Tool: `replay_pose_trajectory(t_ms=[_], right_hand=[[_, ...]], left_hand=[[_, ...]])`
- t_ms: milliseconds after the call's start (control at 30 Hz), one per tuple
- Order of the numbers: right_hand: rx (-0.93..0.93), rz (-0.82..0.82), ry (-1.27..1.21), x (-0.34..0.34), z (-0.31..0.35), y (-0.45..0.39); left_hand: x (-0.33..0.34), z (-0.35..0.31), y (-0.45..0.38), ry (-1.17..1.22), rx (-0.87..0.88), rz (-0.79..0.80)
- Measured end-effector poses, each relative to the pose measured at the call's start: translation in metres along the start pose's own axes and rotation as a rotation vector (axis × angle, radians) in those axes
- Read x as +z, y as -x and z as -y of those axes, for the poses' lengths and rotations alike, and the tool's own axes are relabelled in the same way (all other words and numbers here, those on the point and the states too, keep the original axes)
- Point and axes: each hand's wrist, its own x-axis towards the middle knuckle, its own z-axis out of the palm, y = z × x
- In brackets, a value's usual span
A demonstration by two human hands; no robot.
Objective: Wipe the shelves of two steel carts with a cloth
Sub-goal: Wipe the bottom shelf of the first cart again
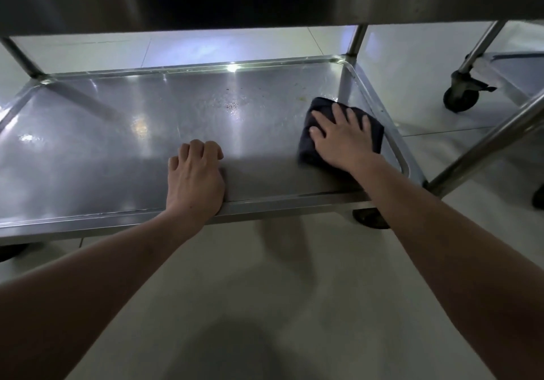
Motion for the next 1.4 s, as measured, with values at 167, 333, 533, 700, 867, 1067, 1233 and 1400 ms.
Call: replay_pose_trajectory(t_ms=[167,333,533,700,867,1067,1233,1400], right_hand=[[-0.176,-0.041,0.020,0.020,0.036,0.071],[-0.300,0.020,-0.019,0.022,0.075,0.039],[-0.130,0.018,-0.001,0.003,0.052,-0.035],[0.031,-0.036,0.011,-0.008,-0.005,-0.040],[0.031,-0.025,0.016,0.000,-0.028,0.018],[0.001,-0.048,0.060,0.009,-0.027,0.057],[0.016,-0.024,0.051,0.003,-0.024,0.019],[0.022,-0.017,0.045,-0.013,-0.025,-0.043]], left_hand=[[-0.001,-0.004,0.000,0.017,0.000,0.025],[0.001,-0.001,0.001,0.031,0.048,0.015],[0.002,0.002,0.002,0.014,0.073,0.003],[0.000,0.000,0.000,-0.011,0.072,-0.006],[-0.001,-0.001,-0.001,-0.012,0.073,0.005],[0.000,-0.001,0.000,-0.001,0.039,0.022],[-0.001,-0.003,0.003,0.004,0.060,0.005],[-0.001,-0.003,0.003,0.003,0.057,0.004]])
